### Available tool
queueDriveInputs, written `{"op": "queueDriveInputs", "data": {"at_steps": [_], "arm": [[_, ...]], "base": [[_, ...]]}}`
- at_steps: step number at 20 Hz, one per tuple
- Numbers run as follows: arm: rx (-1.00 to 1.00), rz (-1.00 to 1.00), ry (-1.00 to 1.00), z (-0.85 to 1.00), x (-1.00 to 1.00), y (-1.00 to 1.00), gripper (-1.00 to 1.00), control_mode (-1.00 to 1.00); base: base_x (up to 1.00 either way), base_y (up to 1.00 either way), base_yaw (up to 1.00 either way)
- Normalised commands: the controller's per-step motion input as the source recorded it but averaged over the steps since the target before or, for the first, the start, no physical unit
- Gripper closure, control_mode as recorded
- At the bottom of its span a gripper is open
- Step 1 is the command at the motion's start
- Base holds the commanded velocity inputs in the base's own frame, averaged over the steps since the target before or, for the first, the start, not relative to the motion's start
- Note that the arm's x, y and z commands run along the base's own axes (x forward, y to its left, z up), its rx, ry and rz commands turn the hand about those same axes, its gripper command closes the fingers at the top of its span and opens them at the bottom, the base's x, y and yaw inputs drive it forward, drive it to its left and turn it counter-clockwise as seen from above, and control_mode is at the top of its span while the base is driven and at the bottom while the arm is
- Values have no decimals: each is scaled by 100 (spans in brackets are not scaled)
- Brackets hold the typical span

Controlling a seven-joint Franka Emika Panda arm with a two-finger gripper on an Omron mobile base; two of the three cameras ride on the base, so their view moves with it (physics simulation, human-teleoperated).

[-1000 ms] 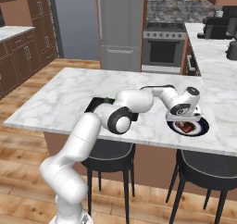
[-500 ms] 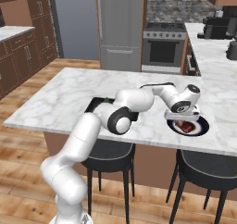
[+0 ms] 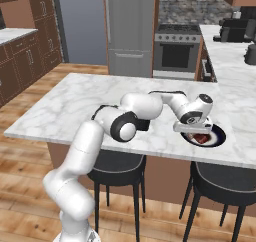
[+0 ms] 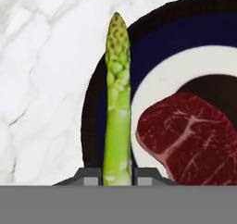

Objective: Create a steak meal by picking up the steak and asparagus from the tray and placing them on the plate. Leave the bell pepper on the tray.

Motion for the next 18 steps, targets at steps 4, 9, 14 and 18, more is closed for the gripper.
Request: {"op": "queueDriveInputs", "data": {"at_steps": [4,9,14,18], "arm": [[0,0,0,-16,12,21,100,-100],[0,1,0,-6,51,-6,100,-100],[3,5,0,-1,36,-47,100,-100],[2,6,1,0,4,-75,-100,-100]], "base": [[0,0,0],[0,0,0],[0,0,0],[0,0,0]]}}
